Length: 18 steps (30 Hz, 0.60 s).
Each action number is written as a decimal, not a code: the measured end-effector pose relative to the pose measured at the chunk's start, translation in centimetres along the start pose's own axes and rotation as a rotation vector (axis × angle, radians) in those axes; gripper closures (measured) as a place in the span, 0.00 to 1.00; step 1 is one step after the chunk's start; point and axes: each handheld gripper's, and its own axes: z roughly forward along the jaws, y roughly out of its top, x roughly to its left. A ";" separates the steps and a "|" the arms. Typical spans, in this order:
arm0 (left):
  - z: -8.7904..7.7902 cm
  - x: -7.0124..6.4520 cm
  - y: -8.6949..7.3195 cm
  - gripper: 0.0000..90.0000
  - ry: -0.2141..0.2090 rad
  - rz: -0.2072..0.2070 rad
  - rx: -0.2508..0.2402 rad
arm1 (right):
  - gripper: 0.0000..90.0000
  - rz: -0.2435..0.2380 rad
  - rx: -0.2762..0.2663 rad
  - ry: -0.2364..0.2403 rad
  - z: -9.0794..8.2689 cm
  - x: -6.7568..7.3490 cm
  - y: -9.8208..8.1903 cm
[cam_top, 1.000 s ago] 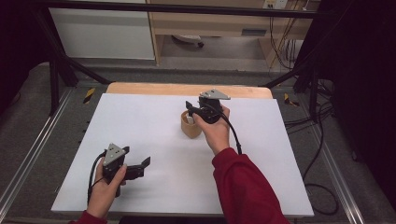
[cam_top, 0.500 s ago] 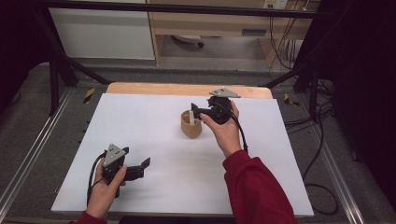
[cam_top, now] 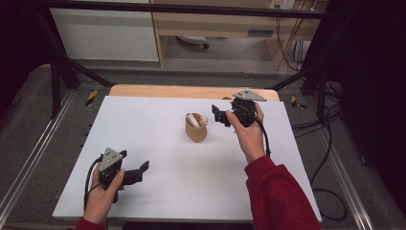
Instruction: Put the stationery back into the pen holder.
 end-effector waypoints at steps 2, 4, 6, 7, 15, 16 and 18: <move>-0.1 0.2 0.0 0.06 0.005 -0.005 -0.003 | 0.09 0.001 -0.004 -0.016 -0.4 -0.5 0.0; -0.1 0.3 0.0 0.06 0.009 -0.005 -0.009 | 0.09 0.008 -0.011 -0.019 -0.9 -1.0 -0.1; -0.1 0.5 -0.1 0.06 0.009 0.004 -0.007 | 0.07 0.004 -0.018 -0.014 -1.5 -1.3 -0.2; -0.1 0.6 -0.2 0.06 0.008 0.003 -0.005 | 0.06 -0.003 -0.017 -0.013 -1.7 -1.5 -0.2; -0.7 1.1 -0.5 0.06 -0.051 0.011 -0.015 | 0.04 -0.051 0.005 -0.015 -3.9 -2.9 -1.8; -0.8 1.2 -0.6 0.06 -0.051 0.007 -0.017 | 0.05 -0.054 0.005 -0.013 -4.1 -3.1 -2.0; -1.2 1.4 -0.7 0.07 -0.048 -0.001 -0.025 | 0.07 -0.050 0.005 -0.014 -4.9 -3.7 -2.5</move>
